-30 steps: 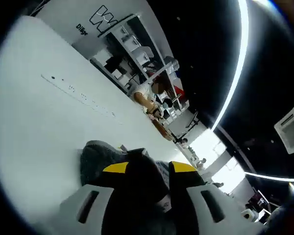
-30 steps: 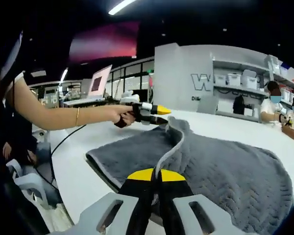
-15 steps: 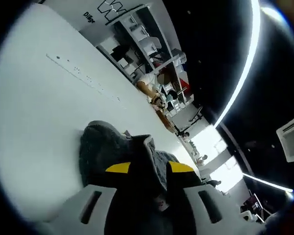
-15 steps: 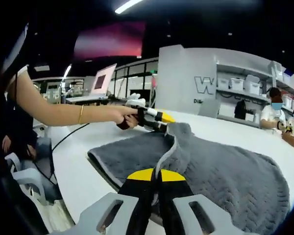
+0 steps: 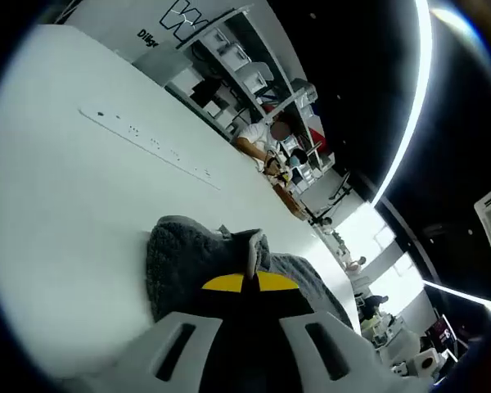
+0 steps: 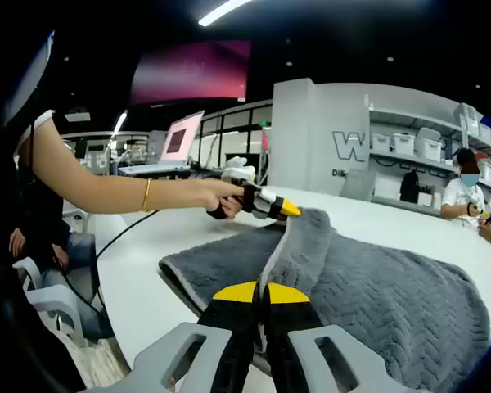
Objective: Open the folded towel by lifting each exposed corner and separating the folded layers until the towel lies flat within the target outline without major curled edges
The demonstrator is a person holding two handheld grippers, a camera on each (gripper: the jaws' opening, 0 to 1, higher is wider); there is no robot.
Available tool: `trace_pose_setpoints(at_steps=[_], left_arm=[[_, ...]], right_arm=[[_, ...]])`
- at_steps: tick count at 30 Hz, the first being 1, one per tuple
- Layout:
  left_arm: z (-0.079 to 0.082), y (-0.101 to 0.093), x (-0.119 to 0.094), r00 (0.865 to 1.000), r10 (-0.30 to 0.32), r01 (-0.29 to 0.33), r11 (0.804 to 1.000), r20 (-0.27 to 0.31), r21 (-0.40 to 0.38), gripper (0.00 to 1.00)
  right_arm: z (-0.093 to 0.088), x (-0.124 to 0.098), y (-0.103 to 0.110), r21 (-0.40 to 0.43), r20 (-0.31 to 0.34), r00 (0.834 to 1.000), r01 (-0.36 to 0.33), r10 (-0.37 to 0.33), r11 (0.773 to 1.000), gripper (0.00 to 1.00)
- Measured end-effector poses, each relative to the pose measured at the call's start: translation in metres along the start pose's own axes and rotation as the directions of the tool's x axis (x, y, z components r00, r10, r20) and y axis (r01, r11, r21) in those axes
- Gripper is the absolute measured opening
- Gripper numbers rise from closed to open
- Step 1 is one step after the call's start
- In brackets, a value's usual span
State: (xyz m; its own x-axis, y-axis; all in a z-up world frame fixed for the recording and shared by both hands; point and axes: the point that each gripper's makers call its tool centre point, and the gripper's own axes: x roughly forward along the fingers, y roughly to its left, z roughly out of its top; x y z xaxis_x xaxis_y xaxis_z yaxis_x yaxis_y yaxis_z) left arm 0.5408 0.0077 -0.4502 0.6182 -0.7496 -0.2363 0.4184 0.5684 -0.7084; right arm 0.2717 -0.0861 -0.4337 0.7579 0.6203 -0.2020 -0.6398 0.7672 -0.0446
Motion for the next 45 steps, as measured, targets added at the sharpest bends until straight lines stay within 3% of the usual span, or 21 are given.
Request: trace_pose_setpoints(at_steps=[11, 14, 22, 25, 31, 36, 39, 45], left_arm=[[0.025, 0.012, -0.034, 0.996, 0.085, -0.086, 0.983, 0.015, 0.16, 0.01], [0.031, 0.016, -0.043, 0.994, 0.112, -0.112, 0.975, 0.01, 0.191, 0.01], [0.051, 0.027, -0.072, 0.985, 0.17, -0.174, 0.946, 0.038, 0.272, 0.01], [0.054, 0.034, -0.085, 0.979, 0.2, -0.201, 0.93, 0.035, 0.308, 0.01], [0.06, 0.045, -0.104, 0.973, 0.225, -0.226, 0.917, 0.042, 0.327, 0.01], [0.063, 0.058, -0.12, 0.962, 0.27, -0.265, 0.891, 0.039, 0.369, 0.01], [0.062, 0.059, -0.128, 0.962, 0.269, -0.264, 0.892, 0.04, 0.366, 0.01], [0.066, 0.063, -0.141, 0.958, 0.285, -0.271, 0.874, 0.027, 0.402, 0.01]], right_arm=[[0.018, 0.019, 0.034, -0.04, 0.034, 0.993, -0.114, 0.115, 0.993, 0.0], [0.023, 0.032, 0.046, -0.052, 0.04, 0.983, -0.174, 0.176, 0.983, 0.0], [0.036, 0.049, 0.076, -0.098, 0.057, 0.963, -0.256, 0.262, 0.962, 0.0], [0.04, 0.055, 0.084, -0.096, 0.065, 0.957, -0.275, 0.282, 0.957, 0.0], [0.048, 0.064, 0.1, -0.109, 0.08, 0.943, -0.313, 0.322, 0.944, 0.0], [0.053, 0.07, 0.116, -0.117, 0.085, 0.932, -0.343, 0.354, 0.932, 0.0], [0.054, 0.073, 0.125, -0.115, 0.09, 0.924, -0.36, 0.37, 0.926, 0.0], [0.059, 0.076, 0.14, -0.111, 0.096, 0.908, -0.397, 0.407, 0.911, 0.0]])
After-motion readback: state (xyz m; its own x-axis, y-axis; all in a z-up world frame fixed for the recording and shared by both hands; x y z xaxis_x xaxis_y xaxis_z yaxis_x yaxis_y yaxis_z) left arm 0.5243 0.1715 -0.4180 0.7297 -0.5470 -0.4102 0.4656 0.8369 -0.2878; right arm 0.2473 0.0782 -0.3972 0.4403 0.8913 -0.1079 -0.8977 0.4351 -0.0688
